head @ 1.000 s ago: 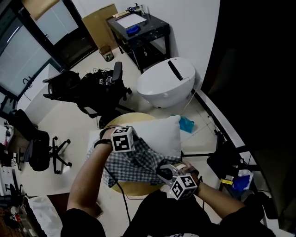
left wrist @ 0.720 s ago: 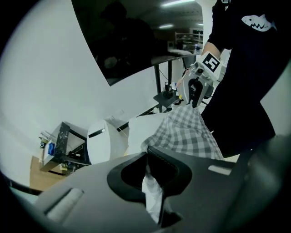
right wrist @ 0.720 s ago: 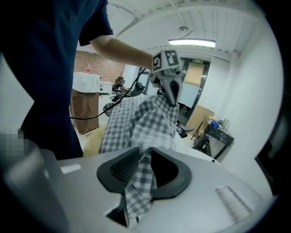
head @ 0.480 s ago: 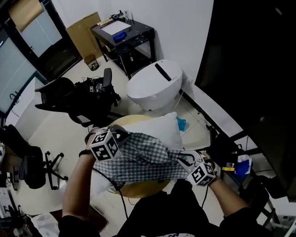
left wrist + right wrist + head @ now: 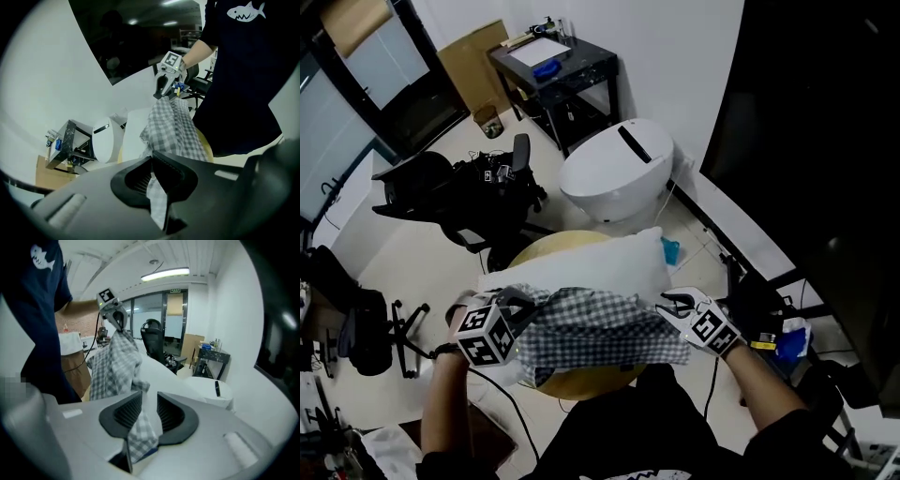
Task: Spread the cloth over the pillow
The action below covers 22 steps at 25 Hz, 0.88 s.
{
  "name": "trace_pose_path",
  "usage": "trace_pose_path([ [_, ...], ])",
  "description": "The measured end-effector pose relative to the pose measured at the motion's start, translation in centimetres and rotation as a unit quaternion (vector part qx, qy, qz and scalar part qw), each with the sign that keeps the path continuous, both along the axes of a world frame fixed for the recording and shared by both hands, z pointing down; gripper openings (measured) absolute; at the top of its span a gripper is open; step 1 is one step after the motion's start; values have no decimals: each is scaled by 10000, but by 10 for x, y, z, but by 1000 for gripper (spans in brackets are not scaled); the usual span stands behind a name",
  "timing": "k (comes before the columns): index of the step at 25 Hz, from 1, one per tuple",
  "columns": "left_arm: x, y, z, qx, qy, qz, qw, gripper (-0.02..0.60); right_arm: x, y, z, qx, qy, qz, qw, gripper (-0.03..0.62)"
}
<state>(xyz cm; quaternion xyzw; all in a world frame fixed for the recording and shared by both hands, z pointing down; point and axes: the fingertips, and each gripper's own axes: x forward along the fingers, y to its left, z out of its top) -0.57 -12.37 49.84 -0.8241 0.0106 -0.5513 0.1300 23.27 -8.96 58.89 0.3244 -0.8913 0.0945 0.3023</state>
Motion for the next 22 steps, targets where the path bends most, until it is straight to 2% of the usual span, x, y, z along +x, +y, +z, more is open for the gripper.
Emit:
trace_pose_path([
  [3, -1, 19, 5, -92, -28, -103, 9999, 0, -12, -21, -11, -164, -448, -164, 9987, 115],
  [6, -6, 27, 12, -193, -29, -333, 9993, 0, -31, -23, -4, -561, -564, -825, 9934, 129],
  [8, -10, 31, 16, -255, -13, -496, 9984, 0, -41, -16, 9, -799, -392, -1368, 9866, 141],
  [10, -15, 34, 20, -302, -42, -623, 9976, 0, -45, -11, 23, -847, -115, -1751, 9808, 146],
  [17, -31, 39, 28, -453, -146, -896, 9948, 0, -62, -9, 43, -646, 230, -2395, 9685, 147],
  [19, -32, 38, 29, -472, -171, -935, 9943, 0, -66, -7, 42, -551, 263, -2537, 9654, 123],
  [21, -32, 35, 30, -467, -188, -949, 9942, 0, -68, -7, 37, -419, 233, -2538, 9661, 36],
  [22, -31, 33, 30, -453, -188, -950, 9943, 0, -67, -8, 35, -358, 235, -2506, 9671, 18],
])
